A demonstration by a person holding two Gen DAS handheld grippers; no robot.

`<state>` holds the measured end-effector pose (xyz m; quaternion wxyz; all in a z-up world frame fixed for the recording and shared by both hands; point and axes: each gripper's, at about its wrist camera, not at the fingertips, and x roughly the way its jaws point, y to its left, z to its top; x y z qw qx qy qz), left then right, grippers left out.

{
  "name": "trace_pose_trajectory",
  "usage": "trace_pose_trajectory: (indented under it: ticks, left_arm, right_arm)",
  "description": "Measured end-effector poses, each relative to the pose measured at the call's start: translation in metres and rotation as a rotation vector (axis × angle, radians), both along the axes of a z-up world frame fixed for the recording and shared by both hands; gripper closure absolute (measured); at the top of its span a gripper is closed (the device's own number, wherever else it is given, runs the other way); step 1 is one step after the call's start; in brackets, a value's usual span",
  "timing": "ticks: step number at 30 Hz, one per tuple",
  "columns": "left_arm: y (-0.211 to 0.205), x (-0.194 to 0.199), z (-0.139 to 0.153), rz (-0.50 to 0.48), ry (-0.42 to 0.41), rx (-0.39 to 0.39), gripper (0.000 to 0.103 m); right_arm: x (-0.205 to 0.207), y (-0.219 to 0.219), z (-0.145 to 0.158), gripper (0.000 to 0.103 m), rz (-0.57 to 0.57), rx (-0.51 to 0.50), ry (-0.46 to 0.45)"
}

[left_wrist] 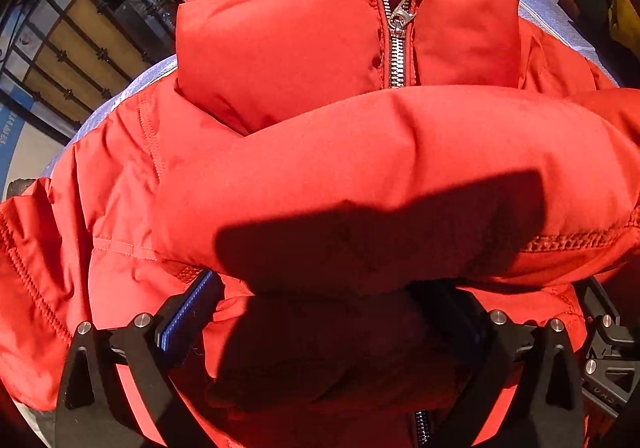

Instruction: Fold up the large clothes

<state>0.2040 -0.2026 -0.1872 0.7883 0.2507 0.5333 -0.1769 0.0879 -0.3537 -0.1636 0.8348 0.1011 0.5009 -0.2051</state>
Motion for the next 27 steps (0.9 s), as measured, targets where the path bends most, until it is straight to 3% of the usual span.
trace_pose_trajectory:
  ticks: [3, 7, 13, 21, 27]
  left_arm:
    - [0.006, -0.009, 0.012, 0.009, -0.028, -0.020, 0.005]
    - [0.025, -0.035, 0.043, 0.009, -0.092, -0.089, 0.006]
    - [0.077, -0.067, 0.071, 0.043, -0.109, -0.164, 0.006]
    - [0.172, -0.086, 0.075, 0.233, -0.114, -0.166, 0.006]
    - [0.231, -0.094, 0.082, 0.365, -0.135, -0.173, 0.006]
  right_arm:
    - [-0.012, 0.003, 0.010, 0.005, -0.027, 0.032, -0.020]
    - [-0.045, 0.007, 0.039, 0.005, -0.074, 0.098, -0.147]
    - [-0.061, 0.032, 0.067, 0.005, -0.006, 0.094, -0.189]
    - [-0.063, 0.075, 0.060, 0.005, 0.129, 0.211, -0.170]
    - [-0.066, 0.101, 0.054, 0.005, 0.194, 0.179, -0.135]
